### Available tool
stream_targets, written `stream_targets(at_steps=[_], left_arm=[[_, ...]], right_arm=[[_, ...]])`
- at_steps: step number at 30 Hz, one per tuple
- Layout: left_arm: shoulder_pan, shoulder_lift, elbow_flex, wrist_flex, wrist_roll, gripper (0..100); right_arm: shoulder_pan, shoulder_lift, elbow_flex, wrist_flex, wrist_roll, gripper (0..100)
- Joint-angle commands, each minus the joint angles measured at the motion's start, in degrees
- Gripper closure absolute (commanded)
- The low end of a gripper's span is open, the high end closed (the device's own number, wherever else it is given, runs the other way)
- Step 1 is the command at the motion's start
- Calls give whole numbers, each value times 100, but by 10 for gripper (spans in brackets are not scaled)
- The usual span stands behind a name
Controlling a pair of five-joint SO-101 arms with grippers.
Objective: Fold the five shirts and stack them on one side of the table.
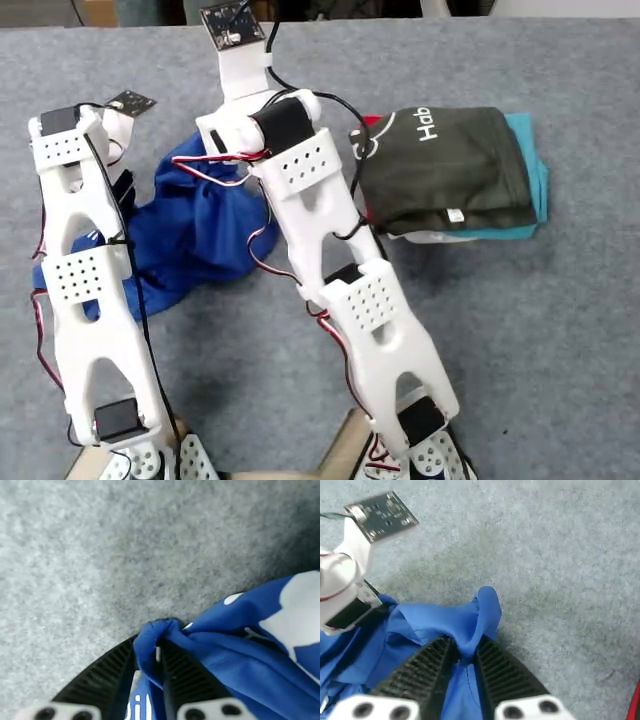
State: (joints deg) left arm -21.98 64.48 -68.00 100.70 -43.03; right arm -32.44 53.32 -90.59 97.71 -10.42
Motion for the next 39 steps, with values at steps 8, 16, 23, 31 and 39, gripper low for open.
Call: stream_targets(at_steps=[8,16,23,31,39], left_arm=[[-919,-1556,-426,18,1319,970],[-1692,-3385,-418,26,2602,970],[-1956,-5837,1024,26,2875,970],[-1736,-9916,3697,18,2892,971],[-1736,-13152,5411,0,2848,971]], right_arm=[[62,-242,-541,-501,-220,985],[325,-1349,-541,-1125,-519,985],[703,-2527,-532,-1741,-844,985],[747,-4057,-514,-2048,-835,985],[738,-5077,-391,-2462,-123,985]])
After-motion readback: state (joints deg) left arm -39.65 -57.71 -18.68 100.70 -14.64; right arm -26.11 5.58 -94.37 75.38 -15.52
